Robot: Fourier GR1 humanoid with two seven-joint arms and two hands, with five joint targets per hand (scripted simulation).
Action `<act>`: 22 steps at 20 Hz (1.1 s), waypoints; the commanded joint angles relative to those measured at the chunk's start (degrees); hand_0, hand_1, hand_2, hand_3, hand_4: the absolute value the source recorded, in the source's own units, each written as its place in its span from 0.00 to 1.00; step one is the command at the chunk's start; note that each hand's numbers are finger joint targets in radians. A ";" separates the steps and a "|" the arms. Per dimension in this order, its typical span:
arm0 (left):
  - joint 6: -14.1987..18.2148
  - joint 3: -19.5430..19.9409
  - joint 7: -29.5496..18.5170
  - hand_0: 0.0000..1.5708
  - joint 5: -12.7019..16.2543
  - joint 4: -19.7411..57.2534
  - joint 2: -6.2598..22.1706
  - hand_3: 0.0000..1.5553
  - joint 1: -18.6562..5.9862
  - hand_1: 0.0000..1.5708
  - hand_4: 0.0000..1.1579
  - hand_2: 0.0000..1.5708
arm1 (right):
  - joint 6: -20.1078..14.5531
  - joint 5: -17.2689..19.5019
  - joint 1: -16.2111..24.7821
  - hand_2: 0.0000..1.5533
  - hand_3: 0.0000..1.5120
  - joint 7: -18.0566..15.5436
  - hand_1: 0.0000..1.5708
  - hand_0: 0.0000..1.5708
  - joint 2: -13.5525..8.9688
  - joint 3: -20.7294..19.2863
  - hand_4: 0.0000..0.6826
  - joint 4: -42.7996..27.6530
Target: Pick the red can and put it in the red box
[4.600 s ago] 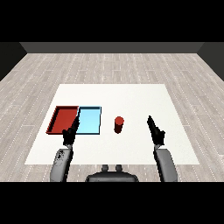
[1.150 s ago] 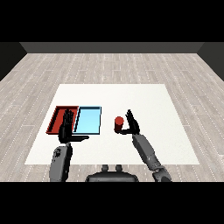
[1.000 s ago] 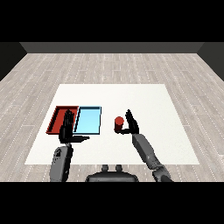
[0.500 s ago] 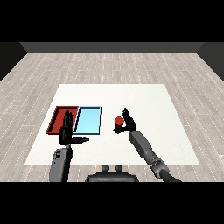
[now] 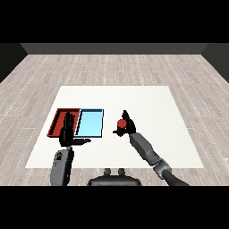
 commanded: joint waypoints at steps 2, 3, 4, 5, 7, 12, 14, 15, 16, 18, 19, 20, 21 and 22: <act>-0.94 -1.34 0.55 0.00 0.41 -4.89 -0.28 0.00 4.66 0.00 0.00 0.00 | 0.44 -2.65 -1.71 0.00 0.00 -4.25 0.00 0.00 0.00 2.38 0.00 5.73; -2.16 1.57 -5.78 0.00 0.88 5.92 0.60 0.00 -1.26 0.00 0.00 0.00 | 0.46 -2.26 -1.60 0.00 0.00 -3.15 0.00 0.00 0.00 2.63 0.00 5.25; -0.29 -0.41 -2.74 0.00 -0.80 4.17 -0.51 0.00 -1.50 0.00 0.00 0.00 | -2.16 -6.02 -3.15 0.00 0.00 -3.11 0.00 0.00 0.00 5.91 0.00 7.01; -0.15 -0.50 -4.72 0.00 -1.30 4.70 -0.83 0.00 -0.64 0.00 0.00 0.00 | -5.46 -5.52 -2.68 0.00 0.00 -2.07 0.00 0.00 0.00 7.63 0.00 3.49; -0.01 0.59 1.79 0.00 0.58 -0.13 0.70 0.00 -2.02 0.00 0.00 0.00 | -6.49 -7.98 -6.02 0.00 0.00 -0.21 0.00 0.00 0.00 6.77 0.00 6.28; 1.14 -2.15 -1.12 0.00 -1.96 -1.46 -1.52 0.00 1.69 0.00 0.00 0.00 | -17.06 -10.68 -1.80 0.94 0.94 -2.44 0.93 0.93 0.00 11.88 0.90 4.20; 1.31 -1.10 -1.50 0.00 -1.42 1.23 -1.40 0.00 -0.76 0.00 0.00 0.00 | -18.19 -10.21 -5.30 0.94 0.94 -0.50 0.92 0.92 0.00 9.98 0.90 4.58; -0.64 0.16 -2.10 0.00 0.19 2.45 -0.20 0.00 -0.05 0.00 0.00 0.00 | -21.63 -11.37 -4.13 0.94 0.94 2.08 0.95 0.95 0.00 13.04 0.90 0.58; 0.08 -0.43 1.83 0.00 0.04 -0.45 0.09 0.00 -0.63 0.00 0.00 0.00 | -15.41 -9.39 -5.12 0.94 0.93 -2.21 0.94 0.94 0.00 9.64 0.88 7.53; 0.81 -2.31 -1.71 0.00 -1.70 -1.42 -1.89 0.00 3.57 0.00 0.00 0.00 | -17.89 -7.03 -5.05 0.93 0.93 0.30 0.94 0.94 0.00 9.36 0.86 3.83; -0.32 -1.94 -3.19 0.00 -1.23 0.42 -1.41 0.00 2.47 0.00 0.00 0.00 | -19.14 -4.53 -1.47 0.93 0.93 2.50 0.93 0.93 -1.92 8.43 0.86 -2.40; 0.81 -1.97 0.44 0.00 -1.21 -2.07 -1.20 0.00 1.82 0.00 0.00 0.00 | -20.55 -7.42 -1.77 0.93 0.92 0.06 0.92 0.92 -0.02 12.94 0.87 0.69; -0.15 0.43 0.21 0.00 0.13 1.86 0.33 0.00 -1.28 0.00 0.00 0.00 | -17.14 -8.51 -5.94 0.93 0.92 -1.38 0.94 0.94 -0.01 10.68 0.88 6.48; 0.58 -0.67 -2.43 0.00 -1.22 2.40 -0.89 0.00 0.01 0.00 0.00 0.00 | -19.78 -8.25 -3.57 0.93 0.92 -0.47 0.94 0.94 -0.01 12.87 0.87 2.62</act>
